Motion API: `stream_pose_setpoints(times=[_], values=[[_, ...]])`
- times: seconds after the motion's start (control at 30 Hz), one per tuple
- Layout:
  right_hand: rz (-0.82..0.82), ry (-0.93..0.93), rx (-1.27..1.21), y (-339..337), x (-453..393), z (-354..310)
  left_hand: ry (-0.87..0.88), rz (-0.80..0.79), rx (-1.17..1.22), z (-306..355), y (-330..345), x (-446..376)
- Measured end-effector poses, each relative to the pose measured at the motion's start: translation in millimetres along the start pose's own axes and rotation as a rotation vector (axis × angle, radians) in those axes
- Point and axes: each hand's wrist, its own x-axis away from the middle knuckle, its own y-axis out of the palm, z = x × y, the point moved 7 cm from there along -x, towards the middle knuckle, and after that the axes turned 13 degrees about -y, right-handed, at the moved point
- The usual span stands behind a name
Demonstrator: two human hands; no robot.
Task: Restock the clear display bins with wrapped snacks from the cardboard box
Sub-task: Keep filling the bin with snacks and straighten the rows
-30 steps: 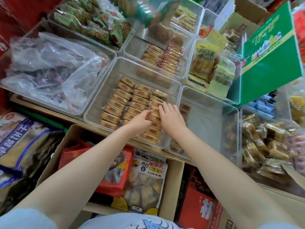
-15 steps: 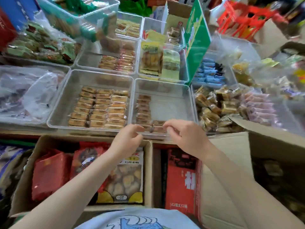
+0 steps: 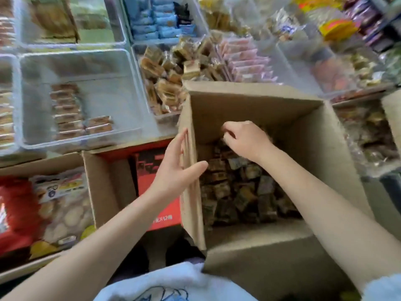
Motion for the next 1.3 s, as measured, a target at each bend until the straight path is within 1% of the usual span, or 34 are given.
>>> stream_pose_setpoints(times=[0.07, 0.13, 0.2, 0.3, 0.33, 0.37, 0.43, 0.47, 0.5, 0.6, 0.67, 0.7, 0.73, 0.8, 0.87, 0.93, 1.03, 1.1, 1.17, 1.23, 1.3], values=[[-0.160, -0.005, 0.077, 33, -9, 22, -0.013, 0.053, 0.040, -7, -1, -3], [-0.272, -0.032, 0.085, 66, -18, 37, -0.006, 0.080, 0.054, -8, -3, -1], [-0.324, -0.056, 0.015, 101, -26, 46, 0.012, 0.096, 0.071, -6, -3, 0], [-0.381, -0.104, -0.067, 153, -39, 43, 0.012, 0.112, 0.087, -4, -1, 3], [-0.435, -0.119, -0.069, 170, -42, 41, 0.011, 0.113, 0.094, -4, -1, 4], [-0.527, -0.137, -0.034, 188, -42, 39, 0.007, 0.114, 0.102, -5, -1, 4], [-0.769, -0.140, 0.098, 221, -32, 42, 0.000, 0.115, 0.124, -6, 0, 4], [-0.830, -0.130, 0.141, 232, -26, 47, -0.004, 0.117, 0.133, -7, 0, 4], [-0.838, -0.118, 0.158, 241, -23, 52, -0.007, 0.118, 0.143, -8, 0, 4], [-0.752, -0.099, 0.143, 244, -20, 64, 0.000, 0.112, 0.172, -8, 1, 5], [-0.689, -0.091, 0.068, 219, -20, 66, 0.011, 0.108, 0.180, -7, 3, 5], [-0.630, -0.075, -0.025, 200, -21, 65, 0.016, 0.107, 0.180, -6, 3, 5], [-0.545, -0.026, -0.202, 177, -23, 63, 0.016, 0.104, 0.182, -7, 3, 6], [-0.363, 0.114, -0.684, 127, -24, 54, 0.002, 0.092, 0.181, -8, 4, 6], [-0.317, 0.186, -1.069, 83, -19, 39, -0.026, 0.075, 0.178, -10, 4, 7], [-0.334, 0.124, -1.353, 40, -10, 15, -0.065, 0.059, 0.170, -12, 3, 9], [-0.359, -0.068, -1.594, -13, -2, -24, -0.071, 0.079, 0.205, -4, -10, 18], [-0.337, -0.151, -1.627, -33, -4, -50, -0.018, 0.107, 0.299, 13, -30, 28], [-0.314, -0.220, -1.562, -42, -12, -79, 0.038, 0.125, 0.373, 32, -54, 39], [-0.291, -0.284, -1.414, -40, -25, -110, 0.072, 0.180, 0.376, 47, -82, 48], [-0.258, -0.312, -1.204, -34, -41, -140, 0.087, 0.289, 0.366, 48, -118, 54]])
